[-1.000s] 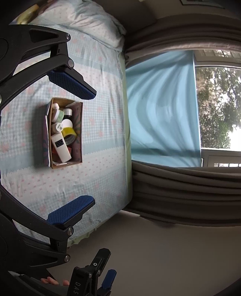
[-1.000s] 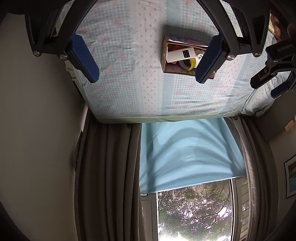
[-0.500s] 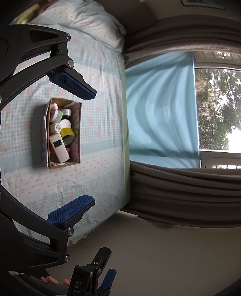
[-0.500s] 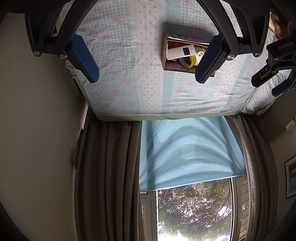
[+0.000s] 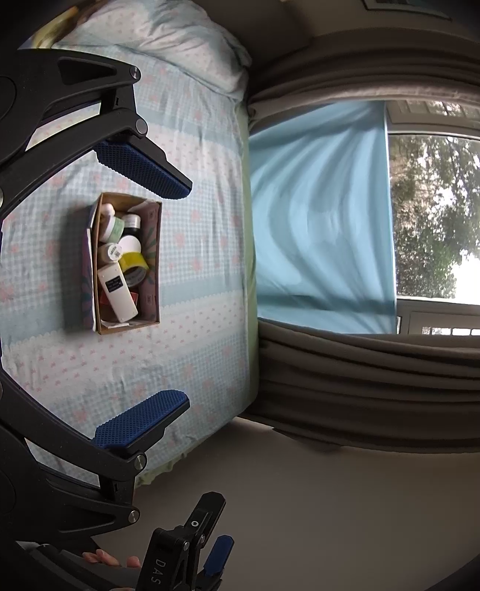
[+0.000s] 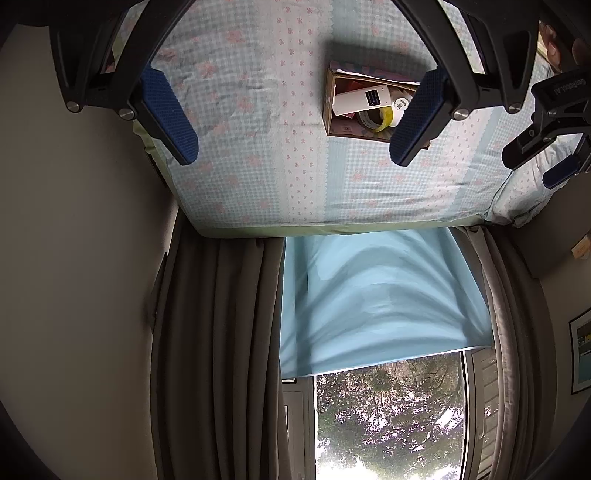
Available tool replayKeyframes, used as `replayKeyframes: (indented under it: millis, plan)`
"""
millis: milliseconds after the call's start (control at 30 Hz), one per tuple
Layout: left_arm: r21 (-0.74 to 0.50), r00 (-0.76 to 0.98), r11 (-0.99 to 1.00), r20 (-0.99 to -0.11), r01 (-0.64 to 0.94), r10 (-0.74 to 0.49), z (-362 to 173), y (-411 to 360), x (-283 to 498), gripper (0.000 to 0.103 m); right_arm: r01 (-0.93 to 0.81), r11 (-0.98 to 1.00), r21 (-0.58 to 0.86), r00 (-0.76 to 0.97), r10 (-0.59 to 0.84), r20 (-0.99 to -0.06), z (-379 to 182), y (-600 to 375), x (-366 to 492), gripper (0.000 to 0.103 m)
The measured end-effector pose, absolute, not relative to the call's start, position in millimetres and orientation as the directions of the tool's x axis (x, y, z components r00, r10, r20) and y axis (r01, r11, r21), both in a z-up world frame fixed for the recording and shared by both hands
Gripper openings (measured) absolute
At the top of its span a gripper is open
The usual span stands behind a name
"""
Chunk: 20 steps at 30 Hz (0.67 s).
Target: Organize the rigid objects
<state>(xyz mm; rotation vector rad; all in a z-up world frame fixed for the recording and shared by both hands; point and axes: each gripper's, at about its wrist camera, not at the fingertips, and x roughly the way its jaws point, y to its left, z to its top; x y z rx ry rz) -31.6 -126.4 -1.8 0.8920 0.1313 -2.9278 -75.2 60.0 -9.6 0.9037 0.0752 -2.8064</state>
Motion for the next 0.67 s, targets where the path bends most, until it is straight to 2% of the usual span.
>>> replayKeyframes:
  millis: [400,667]
  plan:
    - [-0.093,-0.839,-0.993,-0.544,0.067,-0.006,-0.9,-126.1,-30.3,0.103,0.196,-0.981,0.006,-0.799,-0.163,-0.579,-8.7,58.6,-75.0,0.103]
    - [-0.051,-0.876,-0.996,-0.481,0.073,-0.04,6.5,-121.6,-22.2,0.103,0.193,-0.981,0.005,-0.8,-0.16,-0.579,-9.3,57.7,-74.3,0.103]
